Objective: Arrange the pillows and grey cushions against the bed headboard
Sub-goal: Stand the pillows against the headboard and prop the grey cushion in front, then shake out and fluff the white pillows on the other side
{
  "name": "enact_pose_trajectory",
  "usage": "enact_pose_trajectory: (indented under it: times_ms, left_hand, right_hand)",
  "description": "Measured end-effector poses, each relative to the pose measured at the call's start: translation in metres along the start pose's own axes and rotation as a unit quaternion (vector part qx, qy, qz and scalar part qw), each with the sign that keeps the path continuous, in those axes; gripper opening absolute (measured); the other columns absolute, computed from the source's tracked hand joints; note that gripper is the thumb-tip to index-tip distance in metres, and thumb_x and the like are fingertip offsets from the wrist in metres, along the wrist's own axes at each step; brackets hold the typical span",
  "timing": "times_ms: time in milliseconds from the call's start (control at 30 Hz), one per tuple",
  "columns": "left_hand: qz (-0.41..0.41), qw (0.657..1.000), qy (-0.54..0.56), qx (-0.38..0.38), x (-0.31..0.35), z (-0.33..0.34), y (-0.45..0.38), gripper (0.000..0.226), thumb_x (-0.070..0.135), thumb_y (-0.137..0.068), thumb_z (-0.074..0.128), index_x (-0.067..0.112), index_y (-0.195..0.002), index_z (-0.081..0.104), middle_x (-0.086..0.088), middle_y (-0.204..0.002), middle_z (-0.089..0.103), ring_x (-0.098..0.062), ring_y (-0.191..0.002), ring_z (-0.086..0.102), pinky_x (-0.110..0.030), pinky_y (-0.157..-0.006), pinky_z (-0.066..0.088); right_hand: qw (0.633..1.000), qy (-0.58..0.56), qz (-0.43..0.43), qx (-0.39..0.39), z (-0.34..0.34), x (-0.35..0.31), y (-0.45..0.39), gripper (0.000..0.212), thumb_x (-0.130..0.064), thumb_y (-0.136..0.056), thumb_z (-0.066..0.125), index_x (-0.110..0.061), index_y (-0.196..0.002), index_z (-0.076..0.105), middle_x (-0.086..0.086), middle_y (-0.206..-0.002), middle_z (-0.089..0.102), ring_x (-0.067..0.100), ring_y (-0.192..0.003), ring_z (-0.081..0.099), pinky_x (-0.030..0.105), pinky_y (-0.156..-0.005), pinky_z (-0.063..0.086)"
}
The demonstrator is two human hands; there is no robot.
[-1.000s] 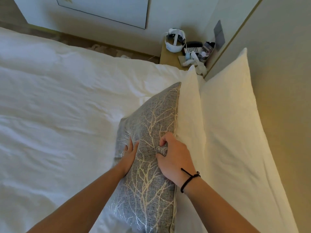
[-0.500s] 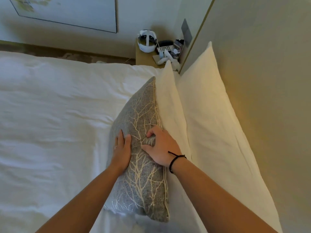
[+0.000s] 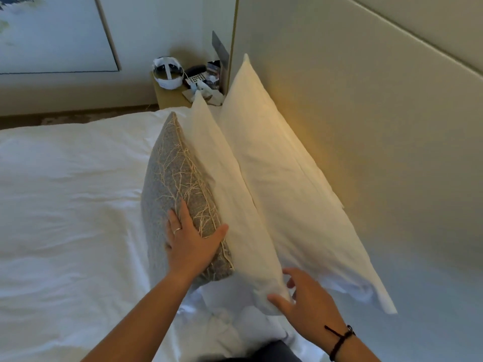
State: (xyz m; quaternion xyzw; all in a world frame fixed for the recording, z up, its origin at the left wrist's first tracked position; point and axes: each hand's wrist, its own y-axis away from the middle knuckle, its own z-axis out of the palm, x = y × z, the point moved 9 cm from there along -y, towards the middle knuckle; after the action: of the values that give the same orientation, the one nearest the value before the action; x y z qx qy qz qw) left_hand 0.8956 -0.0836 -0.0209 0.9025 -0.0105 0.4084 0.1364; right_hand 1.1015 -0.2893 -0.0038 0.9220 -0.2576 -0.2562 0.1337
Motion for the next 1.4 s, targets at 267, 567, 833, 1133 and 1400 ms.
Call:
enact_pose_trajectory:
  times_ms: [267,567,833,1133,1400]
  left_hand:
    - [0.012,0.998,-0.059,-0.004,0.002,0.009,0.034,0.124,0.066,-0.067,0.072,0.041,-0.149,-0.017,-0.005,-0.164,-0.012,-0.032,-0.15,0.0,-0.065,-0.113,0.021]
    - [-0.022,0.995,-0.076,-0.053,0.008,0.013,0.04,0.116,0.053,-0.072,0.069,0.039,-0.152,-0.014,-0.006,-0.163,-0.018,-0.033,-0.15,-0.009,-0.065,-0.114,0.015]
    - [0.026,0.993,-0.086,-0.078,0.015,0.022,0.102,0.11,0.052,-0.083,0.068,0.026,-0.156,-0.01,-0.012,-0.163,-0.019,-0.035,-0.15,-0.009,-0.054,-0.118,0.014]
    - [0.164,0.951,-0.139,-0.223,0.053,0.132,0.216,0.054,0.04,-0.093,0.061,0.023,-0.142,0.046,0.0,-0.146,0.049,-0.02,-0.132,0.048,-0.03,-0.107,0.037]
    - [0.35,0.784,-0.244,-0.451,0.095,0.266,0.368,0.025,0.043,-0.098,0.051,0.032,-0.115,0.066,0.017,-0.117,0.064,-0.003,-0.1,0.061,-0.008,-0.089,0.042]
  right_hand:
    - [0.999,0.022,-0.023,0.041,-0.006,0.005,0.019,0.041,-0.04,-0.098,0.049,-0.022,-0.065,0.033,-0.005,-0.058,0.044,0.011,-0.052,0.037,0.028,-0.053,0.033]
    - [0.998,-0.011,-0.028,0.047,-0.02,0.029,0.03,0.036,-0.028,-0.098,0.052,-0.019,-0.065,0.038,-0.004,-0.061,0.047,0.012,-0.054,0.04,0.026,-0.05,0.03]
    - [0.995,-0.048,-0.04,0.074,-0.027,0.049,0.073,0.02,-0.034,-0.095,0.055,-0.023,-0.079,0.057,-0.007,-0.072,0.062,0.009,-0.066,0.058,0.026,-0.059,0.048]
    - [0.955,-0.253,0.113,0.105,0.021,0.175,0.178,0.015,-0.042,-0.088,0.064,-0.032,-0.079,0.058,-0.013,-0.083,0.063,0.003,-0.076,0.059,0.015,-0.066,0.045]
    - [0.856,-0.35,0.329,0.19,0.072,0.288,0.339,0.009,-0.041,-0.086,0.063,-0.033,-0.085,0.059,-0.013,-0.085,0.064,0.002,-0.079,0.059,0.02,-0.068,0.046]
